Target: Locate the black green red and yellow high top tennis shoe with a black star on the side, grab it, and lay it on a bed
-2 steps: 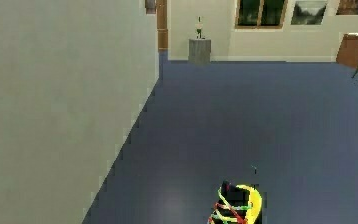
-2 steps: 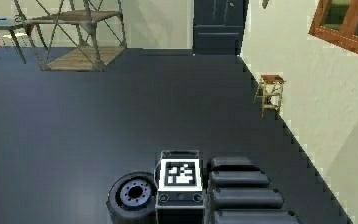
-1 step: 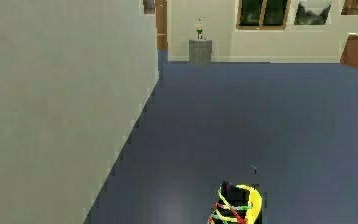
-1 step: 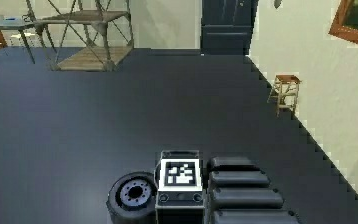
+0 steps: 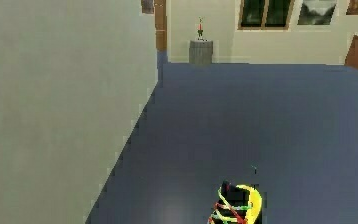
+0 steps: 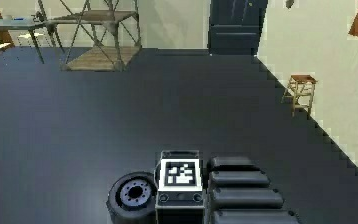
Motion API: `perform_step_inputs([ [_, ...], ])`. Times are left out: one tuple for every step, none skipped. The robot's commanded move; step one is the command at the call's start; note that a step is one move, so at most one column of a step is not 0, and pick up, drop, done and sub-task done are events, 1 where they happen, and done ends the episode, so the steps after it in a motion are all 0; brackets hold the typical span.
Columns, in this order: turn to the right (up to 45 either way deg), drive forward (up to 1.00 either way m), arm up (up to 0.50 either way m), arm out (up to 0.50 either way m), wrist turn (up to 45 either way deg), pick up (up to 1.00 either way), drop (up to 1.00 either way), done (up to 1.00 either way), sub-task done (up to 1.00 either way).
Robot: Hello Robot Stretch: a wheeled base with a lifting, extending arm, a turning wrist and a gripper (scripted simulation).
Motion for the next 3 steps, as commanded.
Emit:
perform_step_inputs([
  [0.0, 1.0, 0.0, 0.0, 0.0, 0.0, 0.0, 0.0, 0.0],
  [0.0, 1.0, 0.0, 0.0, 0.0, 0.0, 0.0, 0.0, 0.0],
  [0.0, 1.0, 0.0, 0.0, 0.0, 0.0, 0.0, 0.0, 0.0],
])
